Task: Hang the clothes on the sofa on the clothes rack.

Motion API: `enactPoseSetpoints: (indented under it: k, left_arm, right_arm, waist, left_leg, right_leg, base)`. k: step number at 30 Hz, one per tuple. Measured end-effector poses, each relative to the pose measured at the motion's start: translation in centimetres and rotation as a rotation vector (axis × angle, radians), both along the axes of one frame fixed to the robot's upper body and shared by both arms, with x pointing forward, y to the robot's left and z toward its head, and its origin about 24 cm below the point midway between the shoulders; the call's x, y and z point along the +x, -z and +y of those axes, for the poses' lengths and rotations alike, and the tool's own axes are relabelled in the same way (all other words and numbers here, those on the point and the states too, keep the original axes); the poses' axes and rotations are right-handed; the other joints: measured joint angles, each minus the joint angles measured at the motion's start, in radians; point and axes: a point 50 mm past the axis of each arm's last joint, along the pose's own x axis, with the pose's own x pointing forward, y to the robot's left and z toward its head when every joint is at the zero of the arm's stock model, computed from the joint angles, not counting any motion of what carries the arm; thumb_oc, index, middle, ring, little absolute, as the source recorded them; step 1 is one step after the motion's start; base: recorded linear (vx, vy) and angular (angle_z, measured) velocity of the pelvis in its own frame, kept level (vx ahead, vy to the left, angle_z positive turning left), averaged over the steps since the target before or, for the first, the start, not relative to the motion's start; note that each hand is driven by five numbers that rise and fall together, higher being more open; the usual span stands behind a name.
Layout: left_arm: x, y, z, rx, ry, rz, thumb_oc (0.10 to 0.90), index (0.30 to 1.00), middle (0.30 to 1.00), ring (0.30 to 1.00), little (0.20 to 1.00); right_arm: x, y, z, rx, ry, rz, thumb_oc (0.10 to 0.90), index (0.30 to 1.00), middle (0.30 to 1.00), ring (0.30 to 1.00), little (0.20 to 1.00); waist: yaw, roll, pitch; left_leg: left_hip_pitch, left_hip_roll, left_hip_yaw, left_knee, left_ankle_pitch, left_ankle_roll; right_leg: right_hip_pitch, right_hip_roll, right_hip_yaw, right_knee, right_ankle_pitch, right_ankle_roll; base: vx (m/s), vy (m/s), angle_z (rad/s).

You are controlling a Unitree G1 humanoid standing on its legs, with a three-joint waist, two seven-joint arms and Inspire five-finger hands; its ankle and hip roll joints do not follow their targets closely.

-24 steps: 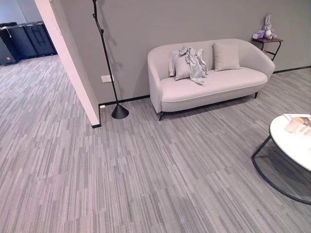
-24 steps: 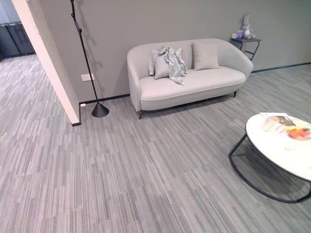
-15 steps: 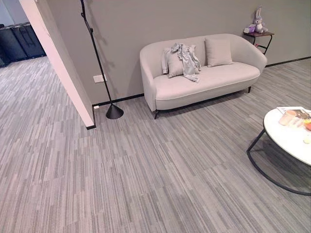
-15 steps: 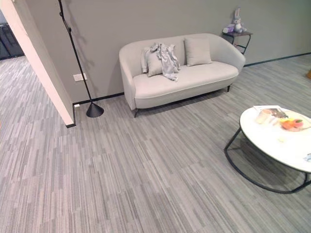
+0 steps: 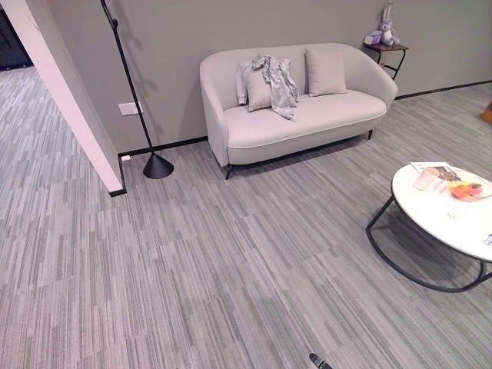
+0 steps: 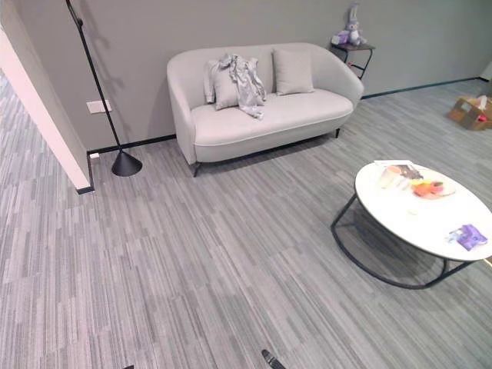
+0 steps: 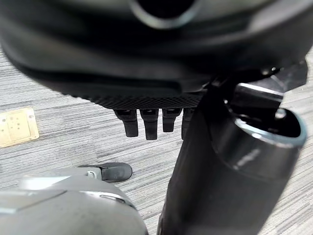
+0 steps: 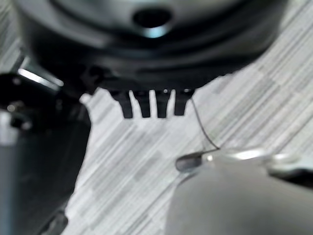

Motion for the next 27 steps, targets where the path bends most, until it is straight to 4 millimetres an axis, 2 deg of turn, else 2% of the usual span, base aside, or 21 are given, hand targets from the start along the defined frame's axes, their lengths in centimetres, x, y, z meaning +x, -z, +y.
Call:
enactPoseSetpoints:
  k: [10, 21, 24, 25, 27]
  left_arm:
    - [-0.3, 0.1, -0.1, 0.018, 0.049, 0.019, 0.8, 0.9, 0.9, 0.9, 0.9]
    - [-0.1, 0.0, -0.2, 0.025, 0.093, 0.023, 0.8, 0.9, 0.9, 0.9, 0.9]
    - [0.1, 0.0, -0.3, 0.027, 0.123, 0.021, 0.8, 0.9, 0.9, 0.9, 0.9]
    - [0.3, 0.0, -0.3, 0.028, 0.127, 0.017, 0.8, 0.9, 0.9, 0.9, 0.9]
    - [1.6, 0.0, -1.0, 0.018, 0.163, -0.006, 0.8, 0.9, 0.9, 0.9, 0.9]
  right_arm:
    - [0.2, -0.1, 0.2, -0.007, -0.086, -0.013, 0.8, 0.9, 0.9, 0.9, 0.9]
    - [-0.7, 0.0, 0.0, -0.003, -0.134, 0.015, 0.8, 0.9, 0.9, 0.9, 0.9]
    - [-0.3, 0.0, -0.2, -0.011, -0.163, 0.014, 0.8, 0.9, 0.9, 0.9, 0.9]
    - [-0.3, 0.0, -0.1, -0.011, -0.172, 0.013, 0.8, 0.9, 0.9, 0.9, 0.9]
    - [1.2, -0.3, -0.7, -0.029, -0.182, -0.019, 0.8, 0.9, 0.9, 0.9, 0.9]
  waist:
    - [-0.001, 0.007, -0.006]
    - [0.0, 0.003, -0.017]
    - [-0.001, 0.011, -0.012]
    - [0.001, 0.015, -0.01]
    - [0.0, 0.043, 0.018]
  left_leg:
    - [0.021, -0.002, 0.0, -0.01, -0.001, 0.001]
    - [0.009, -0.004, -0.002, -0.01, -0.002, 0.003]
    - [0.005, -0.007, -0.012, -0.011, -0.003, 0.005]
    - [0.003, -0.012, -0.013, -0.012, -0.005, 0.008]
    - [-0.014, -0.002, -0.018, -0.016, -0.005, 0.032]
  right_leg:
    - [0.016, 0.0, 0.004, -0.006, -0.002, 0.003]
    - [0.005, -0.002, 0.001, 0.0, 0.0, 0.002]
    - [0.003, -0.005, -0.005, 0.004, -0.001, 0.003]
    - [-0.004, -0.009, -0.006, 0.013, 0.001, 0.007]
    - [-0.092, -0.009, -0.028, 0.17, -0.033, 0.039]
  base:
    - [0.0, 0.001, 0.0]
    - [0.01, 0.018, 0.01]
    - [-0.05, 0.106, 0.06]
    - [-0.11, 0.154, -0.02]
    - [-0.05, 0.119, 0.0]
